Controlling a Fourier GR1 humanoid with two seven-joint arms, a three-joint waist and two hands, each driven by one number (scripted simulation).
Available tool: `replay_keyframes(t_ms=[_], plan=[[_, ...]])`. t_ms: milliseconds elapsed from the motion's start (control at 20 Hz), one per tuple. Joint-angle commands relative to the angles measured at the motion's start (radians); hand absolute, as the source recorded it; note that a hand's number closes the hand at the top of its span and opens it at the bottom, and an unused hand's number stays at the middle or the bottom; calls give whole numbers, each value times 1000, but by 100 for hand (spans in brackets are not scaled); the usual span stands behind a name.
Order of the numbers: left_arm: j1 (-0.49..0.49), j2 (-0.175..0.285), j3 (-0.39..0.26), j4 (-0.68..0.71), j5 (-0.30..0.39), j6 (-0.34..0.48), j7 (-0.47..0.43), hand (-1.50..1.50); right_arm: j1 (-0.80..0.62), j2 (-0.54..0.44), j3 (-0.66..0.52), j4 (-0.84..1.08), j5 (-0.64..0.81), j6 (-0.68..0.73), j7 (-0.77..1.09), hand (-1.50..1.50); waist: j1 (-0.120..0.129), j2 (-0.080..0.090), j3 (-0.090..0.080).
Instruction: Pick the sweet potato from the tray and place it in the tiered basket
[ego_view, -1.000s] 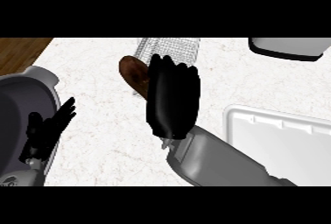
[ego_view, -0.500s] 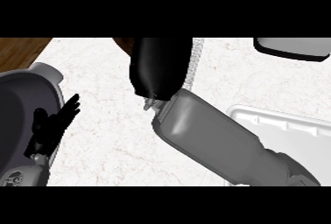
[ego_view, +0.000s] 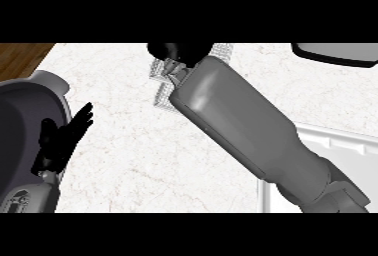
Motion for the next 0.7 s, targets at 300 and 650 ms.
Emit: replay_keyframes(t_ms=[300,650], plan=[[-5,-4,1,24,-22,21,-20,0,-131,9,-101,259,-70,-280,33,150,-11,7,-1],[30,10,39,8,0,28,-18,0,-290,9,-6,596,58,65,-83,150,-51,-11,-1]])
